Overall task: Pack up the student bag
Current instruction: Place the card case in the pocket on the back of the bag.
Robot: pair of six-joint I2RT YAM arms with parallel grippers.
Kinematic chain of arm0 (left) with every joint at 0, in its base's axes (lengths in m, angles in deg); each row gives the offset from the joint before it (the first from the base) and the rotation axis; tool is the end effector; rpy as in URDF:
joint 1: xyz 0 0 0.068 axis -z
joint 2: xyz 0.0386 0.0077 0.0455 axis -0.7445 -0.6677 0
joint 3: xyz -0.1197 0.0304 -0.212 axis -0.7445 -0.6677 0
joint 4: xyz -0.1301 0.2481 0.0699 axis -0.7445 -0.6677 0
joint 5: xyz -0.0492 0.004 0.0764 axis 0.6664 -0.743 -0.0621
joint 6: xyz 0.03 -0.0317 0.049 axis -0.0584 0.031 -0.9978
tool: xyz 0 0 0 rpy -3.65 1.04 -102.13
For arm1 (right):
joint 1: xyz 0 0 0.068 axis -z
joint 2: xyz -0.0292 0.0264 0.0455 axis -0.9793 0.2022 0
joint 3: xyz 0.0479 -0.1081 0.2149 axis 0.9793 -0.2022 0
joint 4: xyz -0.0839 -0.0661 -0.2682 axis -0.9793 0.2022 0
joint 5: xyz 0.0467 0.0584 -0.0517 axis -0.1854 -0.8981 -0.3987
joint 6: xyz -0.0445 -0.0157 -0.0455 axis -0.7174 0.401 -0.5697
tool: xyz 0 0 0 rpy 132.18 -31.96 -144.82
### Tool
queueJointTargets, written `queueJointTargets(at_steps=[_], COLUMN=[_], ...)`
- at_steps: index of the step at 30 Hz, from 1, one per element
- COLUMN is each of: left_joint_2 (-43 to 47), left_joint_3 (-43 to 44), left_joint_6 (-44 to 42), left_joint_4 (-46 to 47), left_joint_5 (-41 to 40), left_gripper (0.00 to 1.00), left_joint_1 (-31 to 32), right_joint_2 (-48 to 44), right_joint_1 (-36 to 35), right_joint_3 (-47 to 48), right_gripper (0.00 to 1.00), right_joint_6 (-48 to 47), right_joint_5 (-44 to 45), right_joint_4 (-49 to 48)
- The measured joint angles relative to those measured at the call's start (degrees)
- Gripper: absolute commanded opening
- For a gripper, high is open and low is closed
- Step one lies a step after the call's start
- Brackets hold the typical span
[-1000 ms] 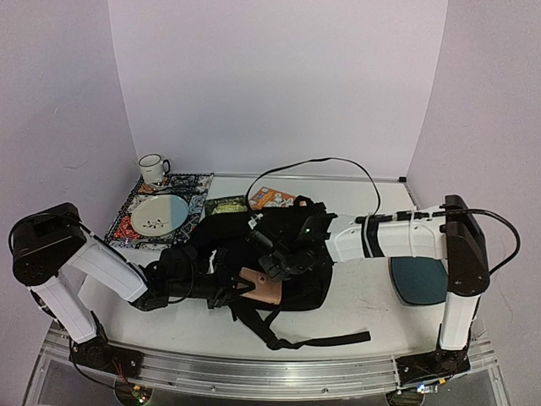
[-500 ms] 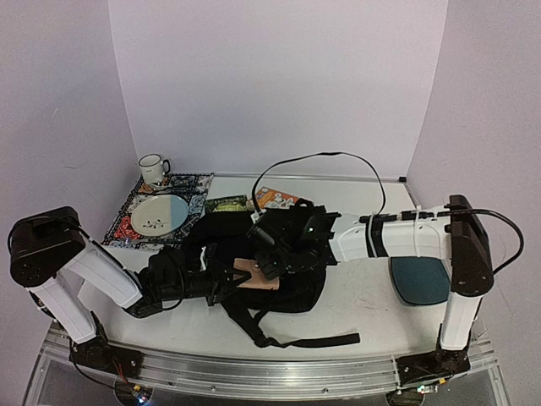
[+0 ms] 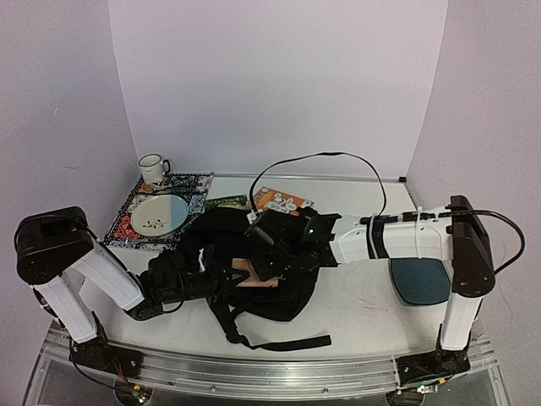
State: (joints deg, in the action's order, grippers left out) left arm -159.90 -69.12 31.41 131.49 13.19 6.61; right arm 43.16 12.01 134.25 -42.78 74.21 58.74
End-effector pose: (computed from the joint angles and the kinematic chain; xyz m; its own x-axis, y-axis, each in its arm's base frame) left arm 0.1593 -0.2438 0.0730 -0.9216 -0.3863 -0.0386 -0.0379 0.1884 -0.9814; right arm 0.2057 0.4199 0.1912 -0.5204 -0.1672 -0.8374 -0.5432 0.8215 0.1736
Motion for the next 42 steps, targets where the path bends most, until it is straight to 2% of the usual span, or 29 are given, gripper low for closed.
queueJointTargets(at_steps=[8, 20, 35, 42], left_joint_2=[-7.4, -12.3, -14.9, -14.9], left_joint_3=[4.0, 10.0, 13.7, 13.7], left_joint_6=[0.9, 0.3, -1.5, -1.6], left_joint_4=[2.4, 1.9, 1.2, 2.1], left_joint_5=[3.2, 7.9, 12.8, 12.8], left_gripper=[0.0, 0.0, 0.01, 0.04], left_joint_1=[0.0, -0.1, 0.9, 1.3], right_joint_2=[-1.3, -1.8, -6.5, -7.5], right_joint_1=[0.0, 0.3, 0.3, 0.0], right_joint_3=[-3.0, -4.5, -10.2, -10.9], right_gripper=[0.0, 0.0, 0.0, 0.0], right_joint_6=[-0.8, -1.9, -2.3, 1.2], right_joint_5=[-0.8, -0.3, -0.8, 2.1], right_joint_4=[-0.6, -0.3, -1.3, -2.0])
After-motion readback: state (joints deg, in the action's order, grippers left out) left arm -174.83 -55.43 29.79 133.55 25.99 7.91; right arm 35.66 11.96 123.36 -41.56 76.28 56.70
